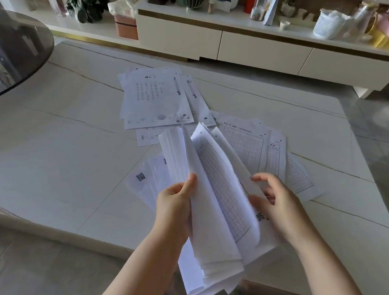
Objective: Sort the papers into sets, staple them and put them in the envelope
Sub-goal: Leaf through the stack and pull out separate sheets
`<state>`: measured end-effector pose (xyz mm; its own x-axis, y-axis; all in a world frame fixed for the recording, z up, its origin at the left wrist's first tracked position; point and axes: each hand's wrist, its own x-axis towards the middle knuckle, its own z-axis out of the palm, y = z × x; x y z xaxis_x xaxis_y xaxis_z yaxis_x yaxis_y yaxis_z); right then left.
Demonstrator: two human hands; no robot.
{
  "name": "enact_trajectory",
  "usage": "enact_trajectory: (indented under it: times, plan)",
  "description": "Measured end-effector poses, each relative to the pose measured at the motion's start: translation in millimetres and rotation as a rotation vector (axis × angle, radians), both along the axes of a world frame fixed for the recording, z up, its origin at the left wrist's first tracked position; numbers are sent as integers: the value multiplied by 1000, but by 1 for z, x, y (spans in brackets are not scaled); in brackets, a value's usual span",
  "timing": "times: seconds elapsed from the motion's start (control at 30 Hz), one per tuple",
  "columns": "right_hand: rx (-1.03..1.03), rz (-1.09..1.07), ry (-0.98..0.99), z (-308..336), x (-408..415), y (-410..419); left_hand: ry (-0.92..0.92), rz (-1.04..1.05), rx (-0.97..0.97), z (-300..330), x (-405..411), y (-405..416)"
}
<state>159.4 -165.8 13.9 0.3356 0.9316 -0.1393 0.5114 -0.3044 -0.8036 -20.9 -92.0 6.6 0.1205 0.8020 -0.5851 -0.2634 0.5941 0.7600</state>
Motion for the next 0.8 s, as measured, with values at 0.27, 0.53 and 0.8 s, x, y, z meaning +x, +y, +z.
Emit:
enact_trajectory:
  times: [0.27,0.53,0.8]
  plan:
    - [-107,-129,423,7,7,1,35,34,14,0,-2,1]
    - [-25,-24,373,6,-9,2,190,-84,123,-3,2,-5]
    - [-26,24,440,6,-30,8,310,-139,243,2,7,-12]
